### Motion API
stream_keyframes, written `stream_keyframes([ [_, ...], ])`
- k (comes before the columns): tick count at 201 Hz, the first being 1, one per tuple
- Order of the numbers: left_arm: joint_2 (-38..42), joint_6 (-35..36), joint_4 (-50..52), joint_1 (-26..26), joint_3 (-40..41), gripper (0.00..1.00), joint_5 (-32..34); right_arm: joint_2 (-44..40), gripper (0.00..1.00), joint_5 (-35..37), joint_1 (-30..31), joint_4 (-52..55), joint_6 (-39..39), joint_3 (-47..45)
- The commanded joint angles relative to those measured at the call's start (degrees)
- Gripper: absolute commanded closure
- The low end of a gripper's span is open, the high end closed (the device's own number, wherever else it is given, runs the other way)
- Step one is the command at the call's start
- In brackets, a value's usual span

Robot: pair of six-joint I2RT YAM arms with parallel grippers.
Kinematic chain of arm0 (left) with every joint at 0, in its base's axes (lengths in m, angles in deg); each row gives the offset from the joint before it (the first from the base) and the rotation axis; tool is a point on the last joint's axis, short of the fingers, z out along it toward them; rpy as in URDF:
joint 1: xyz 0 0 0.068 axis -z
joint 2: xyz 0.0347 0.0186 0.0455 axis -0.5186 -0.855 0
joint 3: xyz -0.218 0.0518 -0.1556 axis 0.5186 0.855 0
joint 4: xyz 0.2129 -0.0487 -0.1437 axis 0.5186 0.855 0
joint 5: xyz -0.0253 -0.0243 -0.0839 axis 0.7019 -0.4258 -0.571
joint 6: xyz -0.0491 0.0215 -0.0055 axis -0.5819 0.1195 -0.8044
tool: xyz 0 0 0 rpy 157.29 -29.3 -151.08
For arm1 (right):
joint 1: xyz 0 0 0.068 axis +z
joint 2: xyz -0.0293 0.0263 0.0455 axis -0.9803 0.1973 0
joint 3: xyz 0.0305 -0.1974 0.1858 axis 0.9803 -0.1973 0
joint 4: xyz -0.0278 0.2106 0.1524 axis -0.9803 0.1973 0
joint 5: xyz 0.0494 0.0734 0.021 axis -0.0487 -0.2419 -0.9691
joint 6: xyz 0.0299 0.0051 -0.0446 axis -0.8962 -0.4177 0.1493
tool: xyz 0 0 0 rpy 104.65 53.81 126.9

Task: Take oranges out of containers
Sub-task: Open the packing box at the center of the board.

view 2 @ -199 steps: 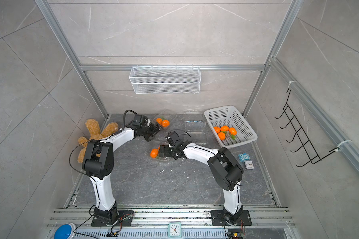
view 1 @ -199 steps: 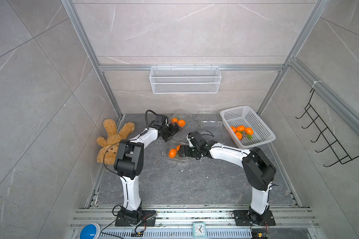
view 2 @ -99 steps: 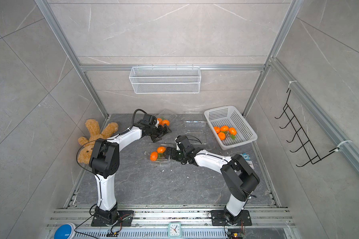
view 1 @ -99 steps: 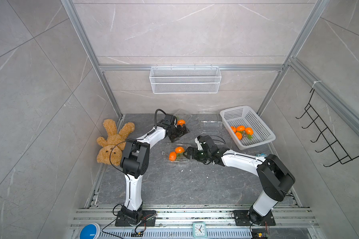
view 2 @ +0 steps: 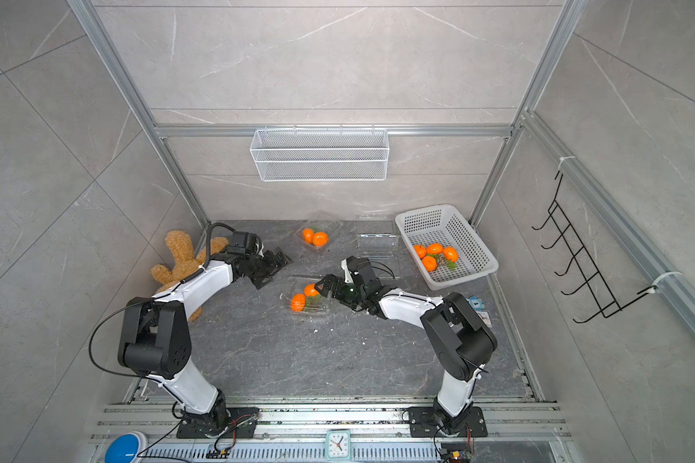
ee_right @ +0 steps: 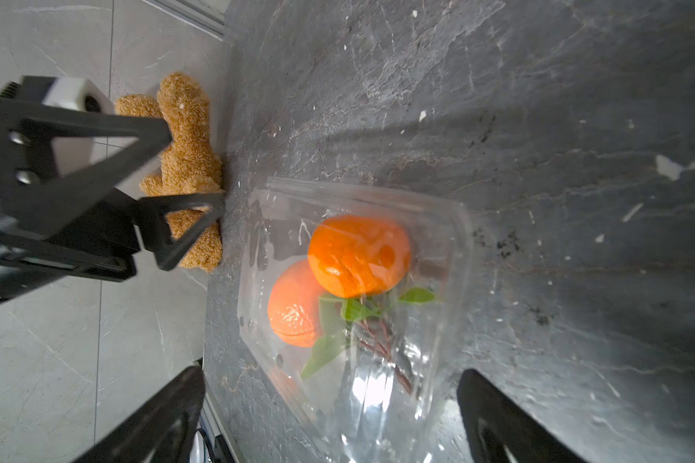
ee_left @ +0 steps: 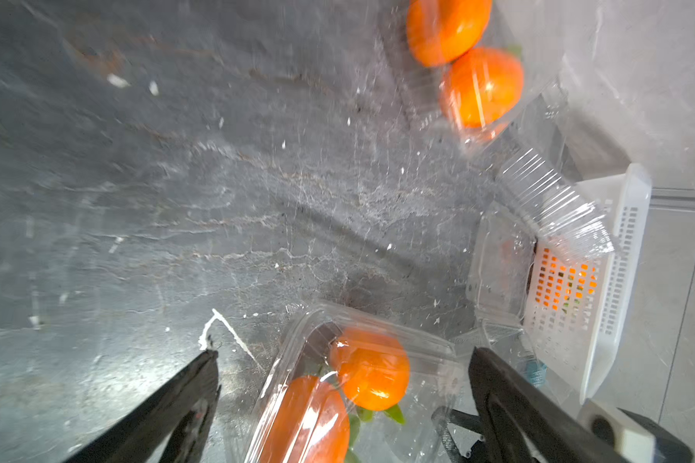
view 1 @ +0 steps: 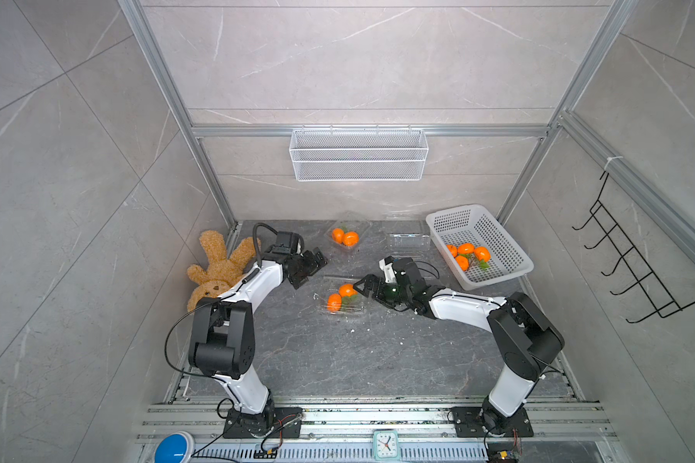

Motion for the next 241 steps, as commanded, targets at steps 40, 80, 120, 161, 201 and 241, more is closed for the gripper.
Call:
stream_keyframes([
  [40,-2.8,-3.5,-8.6,1.0,2.8,0.0,-6.1,1.7,0.0,-3.9,-0.2,-8.1,-3.5,-2.6],
  [80,-3.7,-3.9,-10.1,2.1,2.9,0.0,-7.2,1.3,0.0,-4.3,-0.2,-10.1,-4.3,-3.4],
  [120,-4.8,-4.3,-11.1,2.9,2.9,0.01,-7.4,1.0,0.0,-4.9,-0.2,-12.5,-5.6,-4.2],
  [161,-5.5,-4.6,-11.4,3.6,2.8,0.0,-7.5,1.8,0.0,-6.0,-0.1,-17.0,-8.0,-5.3],
  [201,-6.1,-5.0,-12.2,3.8,3.2,0.0,-7.6,1.8,0.01,-7.1,-0.2,-20.7,-9.5,-6.2],
  [241,-6.8,-5.7,-13.1,3.8,3.2,0.0,-8.0,1.3,0.03,-7.5,-0.3,-24.2,-13.0,-7.7],
])
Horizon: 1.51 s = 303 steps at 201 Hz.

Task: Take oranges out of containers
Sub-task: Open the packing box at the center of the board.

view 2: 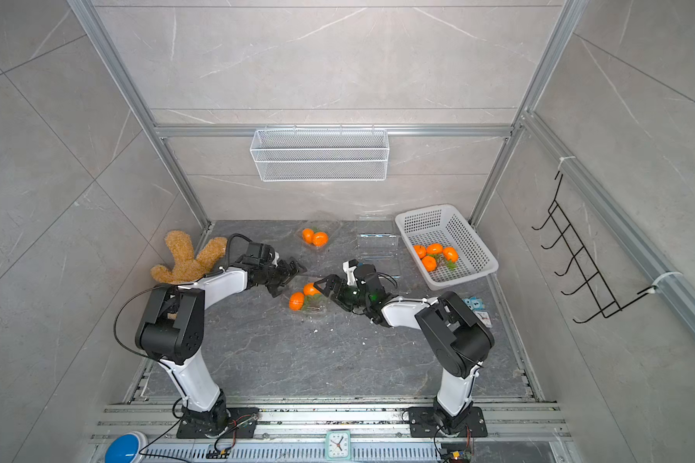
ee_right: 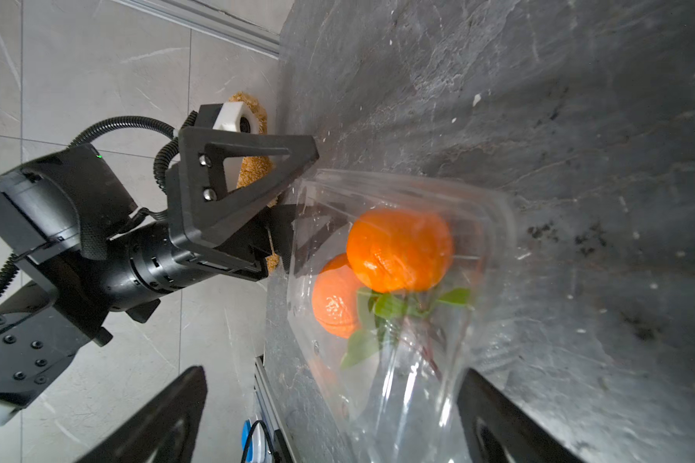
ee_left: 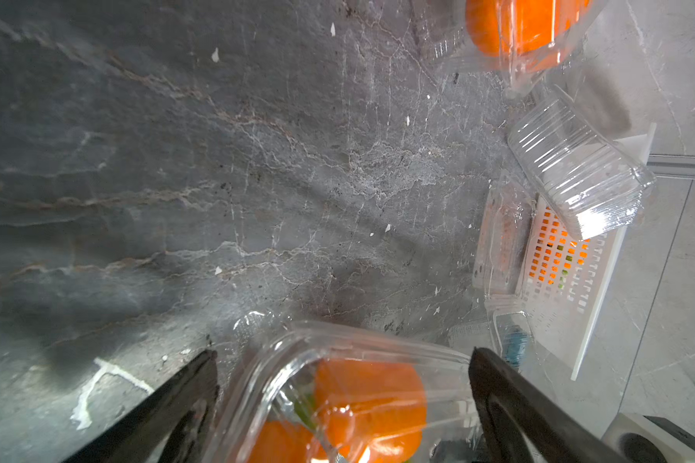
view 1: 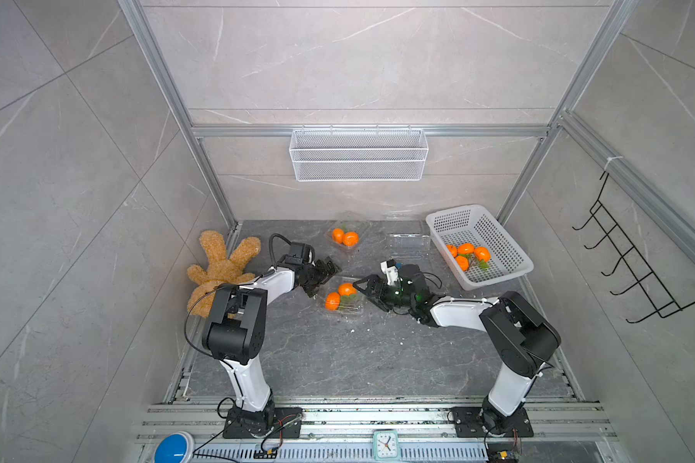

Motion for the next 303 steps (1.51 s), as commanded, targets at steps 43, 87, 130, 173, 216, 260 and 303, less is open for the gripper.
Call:
stream_keyframes([
  [43,-0.7,-1.8,-2.6,1.0,0.3,0.0,-2.8,-0.9,0.05,-2.6,-0.3,-7.3,-3.5,-2.3],
  [87,-0.7,-1.8,-2.8,1.0,0.5,0.01,-2.8,-1.9,0.05,-2.5,-0.9,-5.8,-2.3,-2.5],
  [130,-0.6,-1.8,-2.8,1.0,0.5,0.0,-2.9,-2.1,0.05,-2.8,-1.1,-6.8,-2.9,-3.0],
  [173,-0.7,-1.9,-3.0,1.0,0.5,0.01,-3.1,-2.7,0.05,-2.9,-1.1,-7.3,-3.0,-3.8],
  [216,-1.0,-1.9,-3.2,1.0,0.4,0.01,-3.1,-3.4,0.04,-3.0,-1.4,-7.5,-3.0,-4.6],
  [260,-1.0,-1.9,-3.3,1.1,0.5,0.0,-3.1,-3.6,0.04,-2.8,-1.7,-8.2,-3.5,-5.3],
  [303,-1.1,-1.9,-3.3,1.1,0.4,0.01,-3.4,-3.6,0.03,-2.6,-1.9,-8.1,-3.5,-6.2],
])
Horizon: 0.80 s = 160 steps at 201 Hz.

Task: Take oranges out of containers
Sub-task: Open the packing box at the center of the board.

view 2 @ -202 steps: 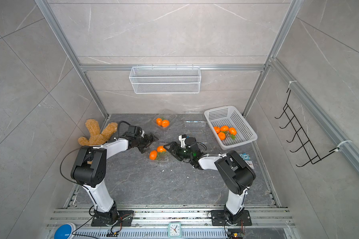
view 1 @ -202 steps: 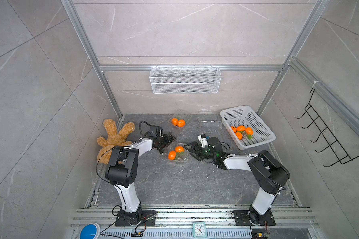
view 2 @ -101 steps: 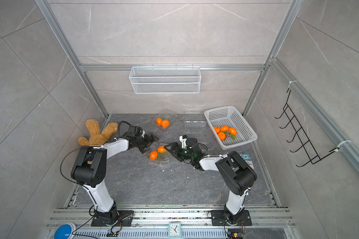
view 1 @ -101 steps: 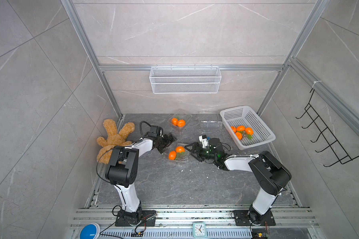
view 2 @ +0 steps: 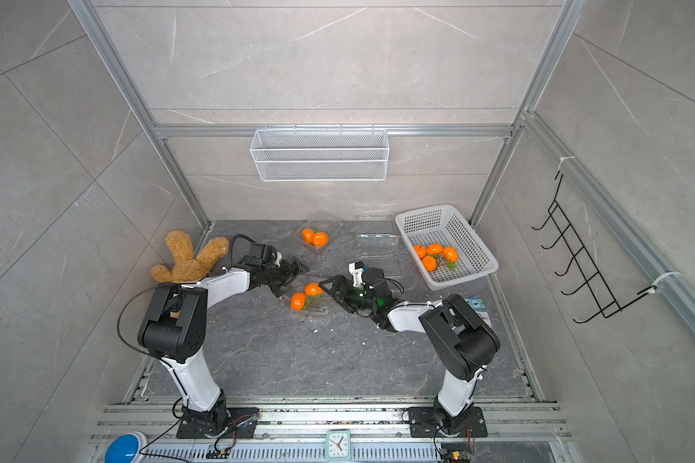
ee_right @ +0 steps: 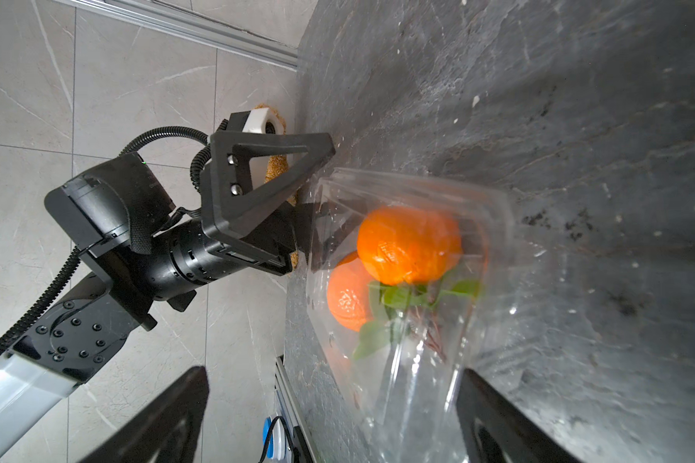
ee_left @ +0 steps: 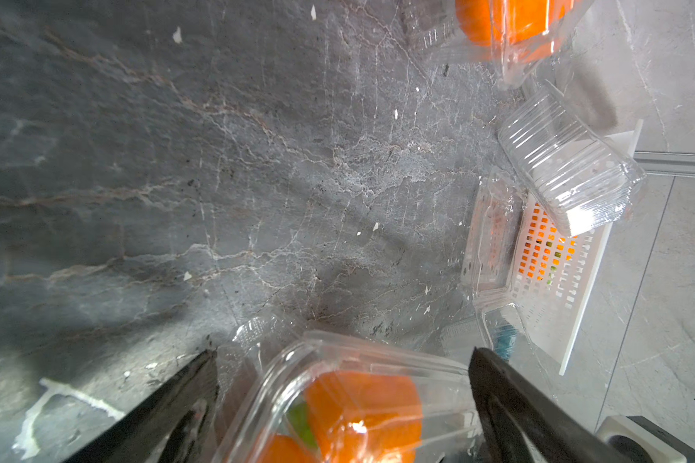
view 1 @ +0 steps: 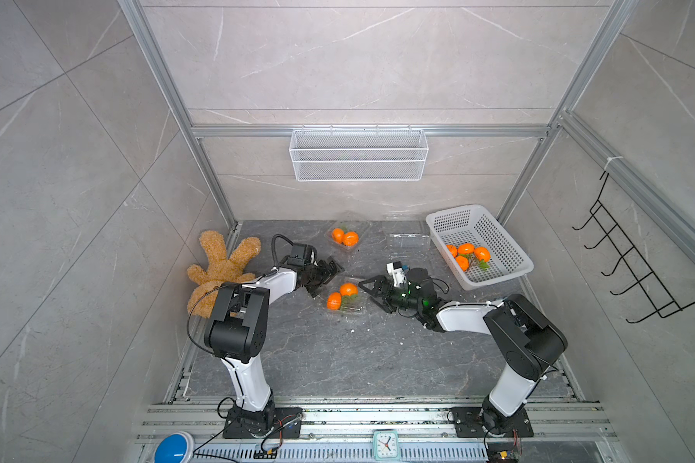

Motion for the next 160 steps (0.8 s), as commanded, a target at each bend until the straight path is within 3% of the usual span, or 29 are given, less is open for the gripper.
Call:
stream_keyframes([
  [1,-0.2,-1.1,-0.9,0.4,0.2,0.01,-2.1,-1.6,0.03,-0.8,-0.2,-1.7,-0.6,-1.1],
  [92,-1.5,-2.1,-1.8,1.2,-0.8,0.0,-2.6,1.5,0.11,-3.6,0.0,-11.8,-6.7,-2.1],
  [160,-2.3,-2.8,-1.8,2.0,-2.6,0.01,-2.8,4.7,0.2,-3.6,1.8,-10.3,-10.4,0.5],
])
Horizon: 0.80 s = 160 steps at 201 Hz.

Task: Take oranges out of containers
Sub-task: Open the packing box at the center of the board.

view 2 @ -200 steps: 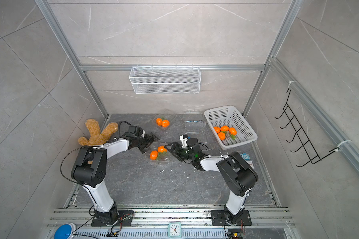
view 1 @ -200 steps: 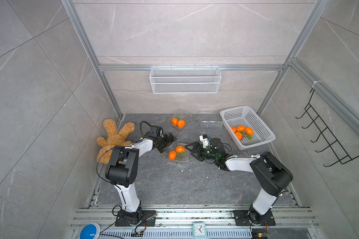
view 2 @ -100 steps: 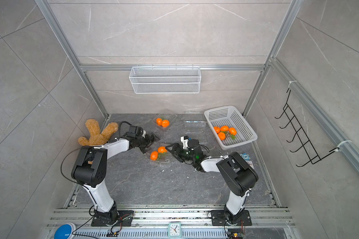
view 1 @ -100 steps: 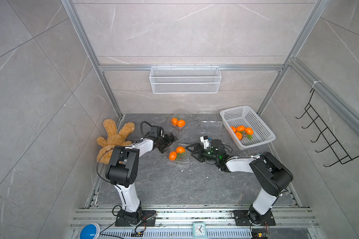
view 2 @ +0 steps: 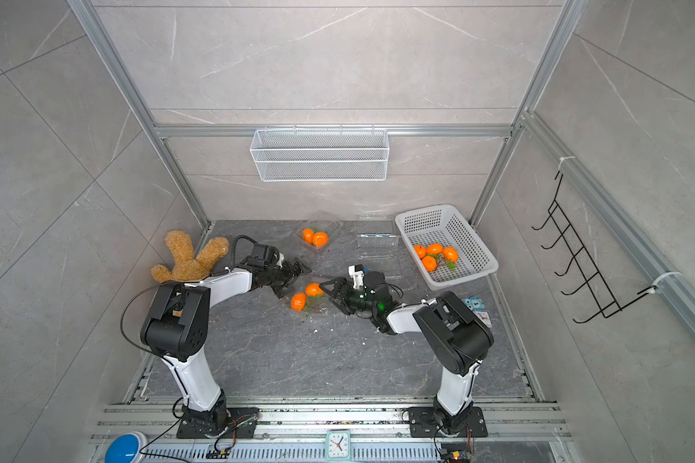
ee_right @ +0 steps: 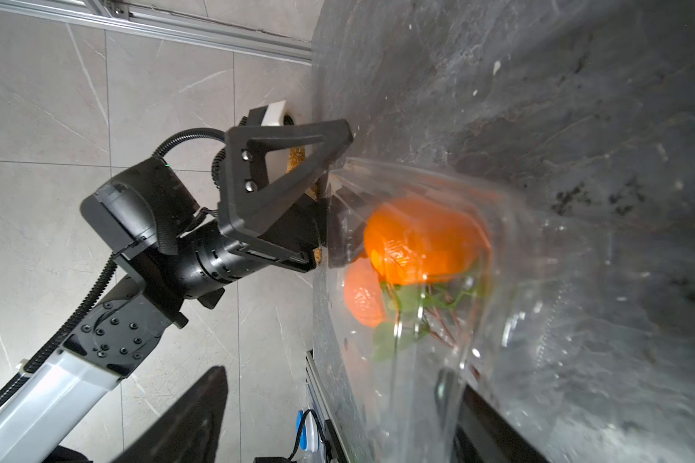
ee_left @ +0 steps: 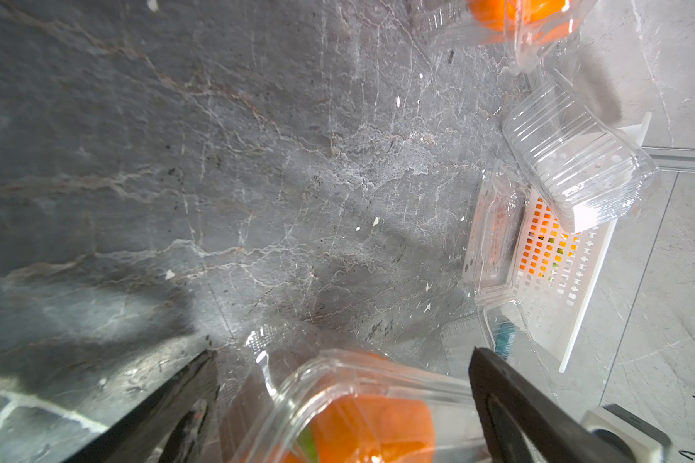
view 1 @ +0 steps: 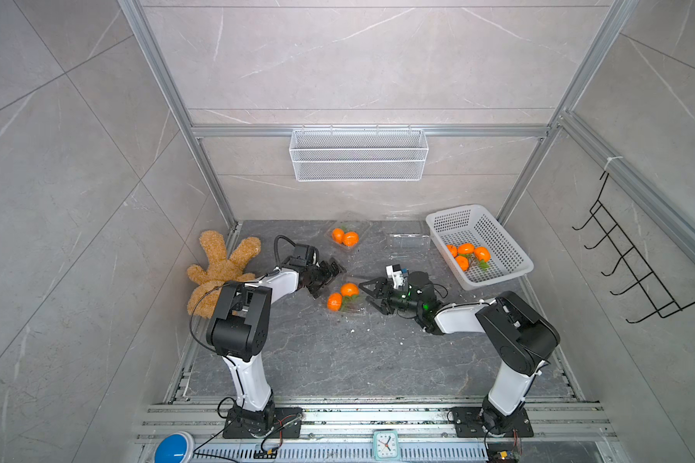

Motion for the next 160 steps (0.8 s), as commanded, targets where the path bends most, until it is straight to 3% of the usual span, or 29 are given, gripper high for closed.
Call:
stream_keyframes([
  [1,-1.3,-1.4,-1.3,1.1,-2.4,0.01,-2.5,1.5,0.2,-1.1,1.4,-1.8,-2.5,2.0],
  [85,-3.4,-3.0,-2.5,2.6,-4.7,0.01,-3.0,4.1,0.35,1.5,3.1,-6.4,-9.3,3.2],
  [160,-4.0,-3.5,-2.8,3.2,-5.6,0.0,-3.1,6.9,0.38,-2.9,4.7,-13.1,-10.2,5.6],
])
